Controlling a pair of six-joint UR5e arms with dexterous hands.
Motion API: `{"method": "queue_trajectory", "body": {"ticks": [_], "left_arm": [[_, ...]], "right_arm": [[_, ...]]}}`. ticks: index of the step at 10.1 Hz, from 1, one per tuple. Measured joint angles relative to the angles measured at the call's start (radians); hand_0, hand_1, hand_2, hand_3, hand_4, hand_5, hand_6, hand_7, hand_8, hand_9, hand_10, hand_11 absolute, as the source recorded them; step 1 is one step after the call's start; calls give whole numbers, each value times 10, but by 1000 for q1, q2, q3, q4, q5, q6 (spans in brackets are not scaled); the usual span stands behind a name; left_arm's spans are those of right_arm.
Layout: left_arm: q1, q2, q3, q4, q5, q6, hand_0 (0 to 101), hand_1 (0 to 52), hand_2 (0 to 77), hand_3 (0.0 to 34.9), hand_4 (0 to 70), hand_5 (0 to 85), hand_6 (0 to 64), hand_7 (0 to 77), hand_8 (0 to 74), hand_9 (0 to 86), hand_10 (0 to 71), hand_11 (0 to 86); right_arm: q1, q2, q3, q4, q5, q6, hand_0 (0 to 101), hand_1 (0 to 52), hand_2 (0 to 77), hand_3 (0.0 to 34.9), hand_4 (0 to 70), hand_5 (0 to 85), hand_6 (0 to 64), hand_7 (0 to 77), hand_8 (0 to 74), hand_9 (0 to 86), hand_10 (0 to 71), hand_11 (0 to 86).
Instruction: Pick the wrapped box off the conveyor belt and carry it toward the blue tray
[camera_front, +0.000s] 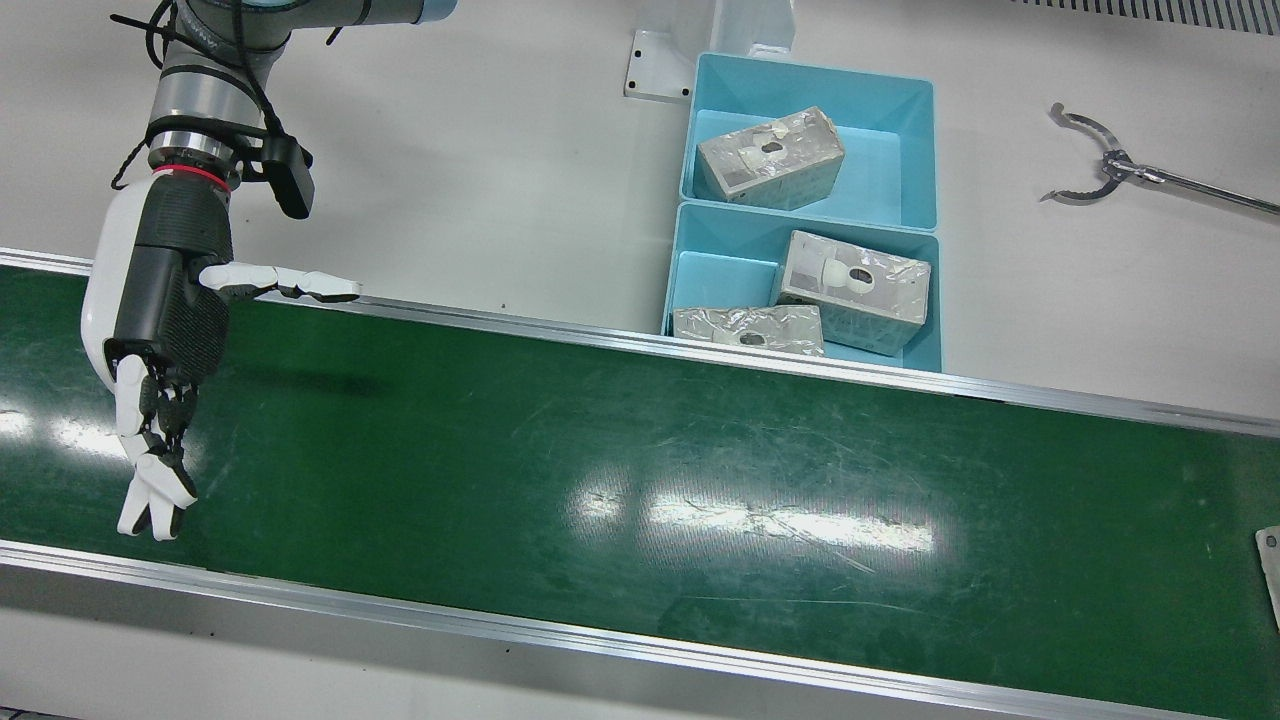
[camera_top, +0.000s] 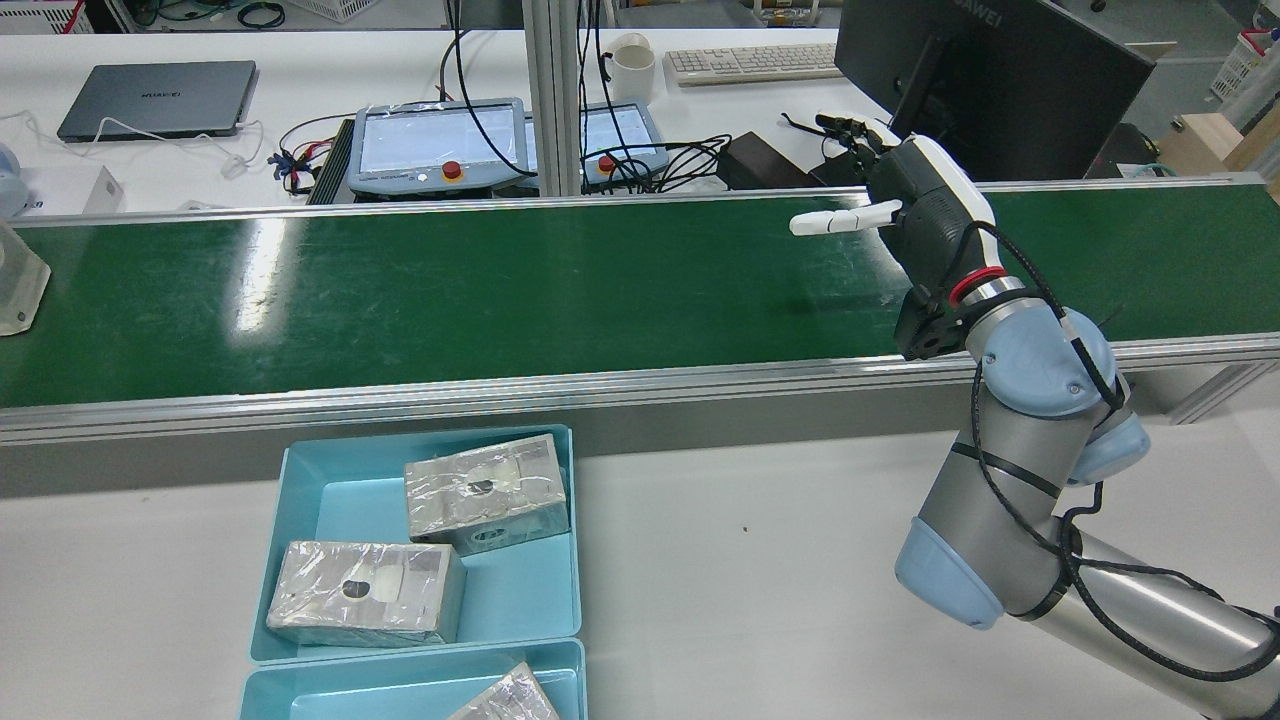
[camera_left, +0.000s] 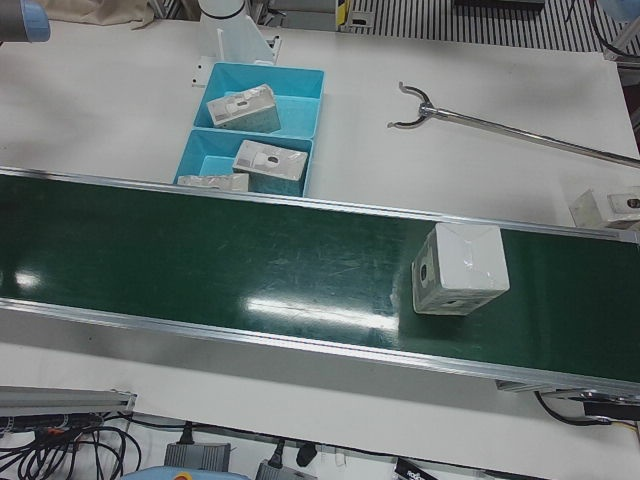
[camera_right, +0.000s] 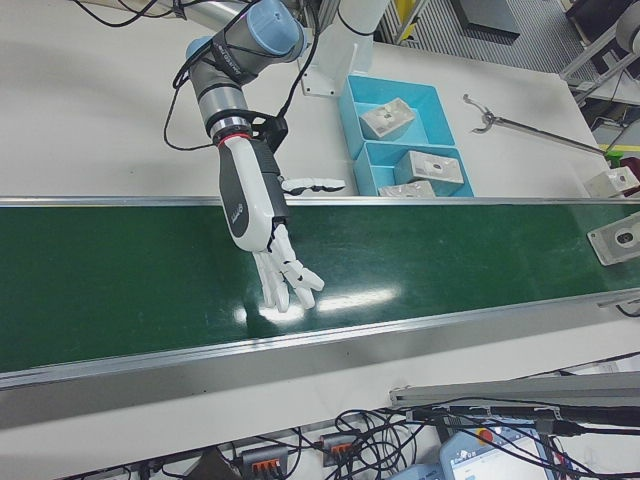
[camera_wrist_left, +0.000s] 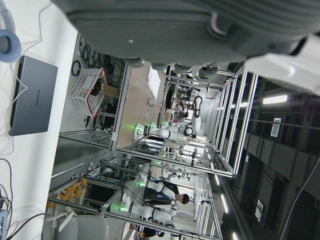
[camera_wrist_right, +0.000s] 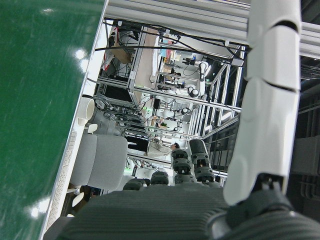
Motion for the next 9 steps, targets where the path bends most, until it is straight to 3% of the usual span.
{"method": "queue_trajectory", "body": {"ticks": [9], "left_arm": [[0, 0, 0, 0, 0, 0, 0, 0, 5, 0, 0, 5, 0, 0, 5, 0, 5, 5]], "right_arm": [[0, -2, 0, 15, -3, 0, 467, 109, 65, 9, 0, 229, 11, 16, 11, 16, 0, 16]]}}
